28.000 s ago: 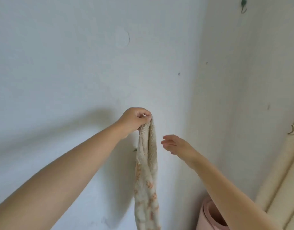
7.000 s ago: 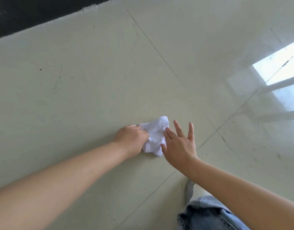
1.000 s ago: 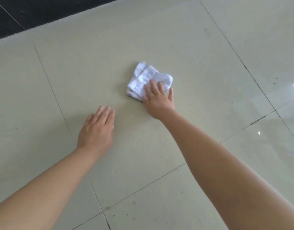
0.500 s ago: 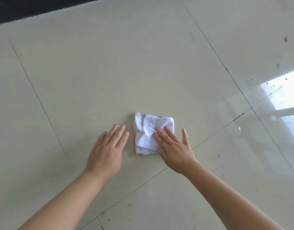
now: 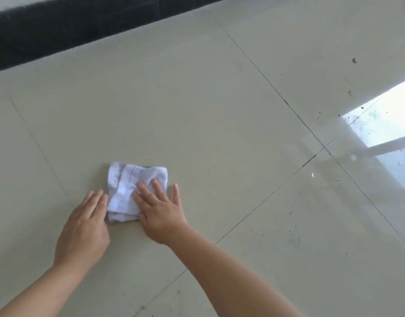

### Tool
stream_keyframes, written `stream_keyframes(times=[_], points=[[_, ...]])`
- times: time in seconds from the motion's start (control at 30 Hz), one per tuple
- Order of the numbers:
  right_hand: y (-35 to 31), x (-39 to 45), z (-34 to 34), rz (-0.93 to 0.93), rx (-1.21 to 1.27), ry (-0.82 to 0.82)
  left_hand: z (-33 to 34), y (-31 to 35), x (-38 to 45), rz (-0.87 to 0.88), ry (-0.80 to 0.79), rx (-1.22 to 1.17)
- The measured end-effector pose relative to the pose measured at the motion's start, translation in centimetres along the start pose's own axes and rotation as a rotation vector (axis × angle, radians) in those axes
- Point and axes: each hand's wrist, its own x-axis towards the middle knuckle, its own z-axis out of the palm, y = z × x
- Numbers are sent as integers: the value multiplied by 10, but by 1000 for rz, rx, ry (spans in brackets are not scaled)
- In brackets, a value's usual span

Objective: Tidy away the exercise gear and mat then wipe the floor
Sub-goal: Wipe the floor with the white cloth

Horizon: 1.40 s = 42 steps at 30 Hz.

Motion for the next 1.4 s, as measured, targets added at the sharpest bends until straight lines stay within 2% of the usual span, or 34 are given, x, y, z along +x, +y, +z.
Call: stream_keyframes(times=[0.07,0.17,0.4,0.53,0.57,0.63,0.73,0.8,0.87,0.93,1.03,1.1,1.2,1.27,1.33,1.4], points=[[-14,-11,13,-47,-47,-48,0,-16,-18,44,8,17],[-16,-38,25,-35,-152,-121,6,-9,-30,221,78,36],[13,-94,23,116,-302,-209,17,44,-23,443,-65,29],[6,-95,17,148,-352,-289,2,64,-27,356,-177,59],[1,-95,11,160,-359,-326,12,64,-24,363,-103,82],[-2,-96,0,179,-410,-432,1,63,-22,346,-280,82],[-1,-94,-15,220,-506,-523,2,63,-18,438,-253,107],[-4,-92,-14,262,-468,-484,2,61,-22,515,-238,152],[-5,-88,-7,296,-372,-373,4,60,-24,418,-310,136],[0,-86,4,302,-301,-276,5,61,-22,359,-282,48],[11,-87,27,256,-326,-103,22,60,-17,406,-206,105],[18,-79,29,237,-384,12,29,61,-10,344,-205,56],[41,-48,6,209,-304,-45,5,80,18,264,-229,150],[64,-18,-31,180,-362,-44,2,90,56,203,-211,116],[88,12,-68,139,-438,-41,-15,108,95,83,-291,94],[112,35,-99,106,-499,-78,-21,124,130,54,-265,133]])
